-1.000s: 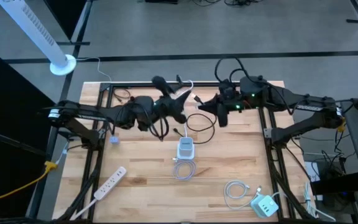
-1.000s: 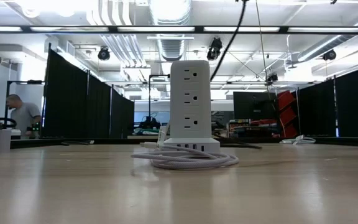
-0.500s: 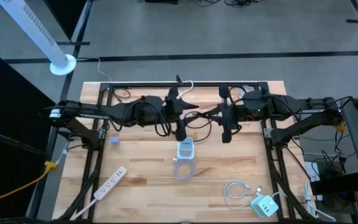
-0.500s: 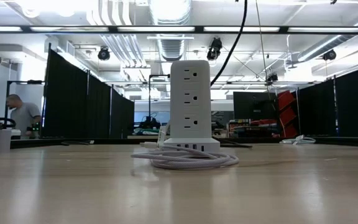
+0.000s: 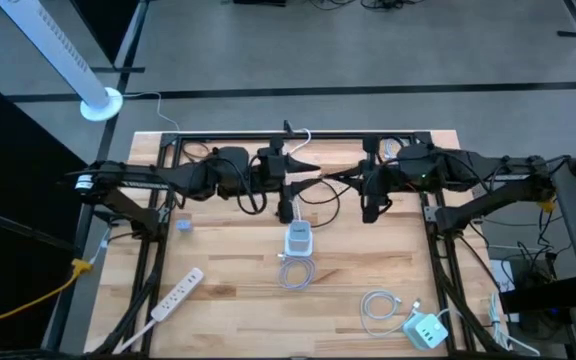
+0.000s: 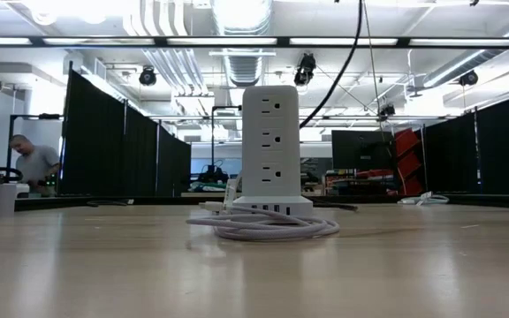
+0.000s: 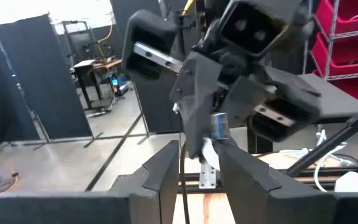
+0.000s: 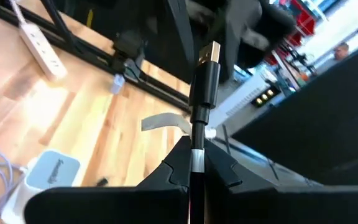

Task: Plug in charger cables
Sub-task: Insert the right black charger cable into the top white outlet extension

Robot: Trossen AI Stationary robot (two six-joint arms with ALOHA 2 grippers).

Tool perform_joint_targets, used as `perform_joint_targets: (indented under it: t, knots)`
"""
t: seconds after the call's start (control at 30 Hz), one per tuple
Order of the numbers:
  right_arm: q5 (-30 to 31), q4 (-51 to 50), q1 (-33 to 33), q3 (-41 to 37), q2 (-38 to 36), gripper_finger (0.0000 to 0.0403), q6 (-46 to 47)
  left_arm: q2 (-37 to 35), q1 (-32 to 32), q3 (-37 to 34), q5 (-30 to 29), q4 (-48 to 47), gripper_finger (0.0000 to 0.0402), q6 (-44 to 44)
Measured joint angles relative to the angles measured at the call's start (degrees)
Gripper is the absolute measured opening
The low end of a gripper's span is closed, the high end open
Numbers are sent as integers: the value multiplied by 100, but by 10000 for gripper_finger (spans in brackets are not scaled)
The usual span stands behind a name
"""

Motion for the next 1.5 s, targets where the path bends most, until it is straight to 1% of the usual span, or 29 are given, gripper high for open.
perform_joint_targets:
  t: [0.13,0.47,0.7,0.83,1.0,1.17,1.5]
  knots:
    - [159,-175,-8,-2,-41,0,58,-27,0,1,7,8,110,20]
    - [148,-182,-6,-4,167,0,-45,82,14,1,28,-172,105,-17]
    - [142,-178,-1,-9,285,0,-23,262,17,0,29,-290,110,-174]
    - [143,-181,-1,-9,272,0,198,234,17,0,28,-273,92,-174]
    - [141,-182,-1,-9,272,0,227,188,21,1,27,-271,62,-173]
    - [141,-216,-1,-9,274,0,318,186,22,2,-12,-377,16,-194]
    - [103,-221,2,-9,274,0,977,175,28,0,-20,-480,16,-282]
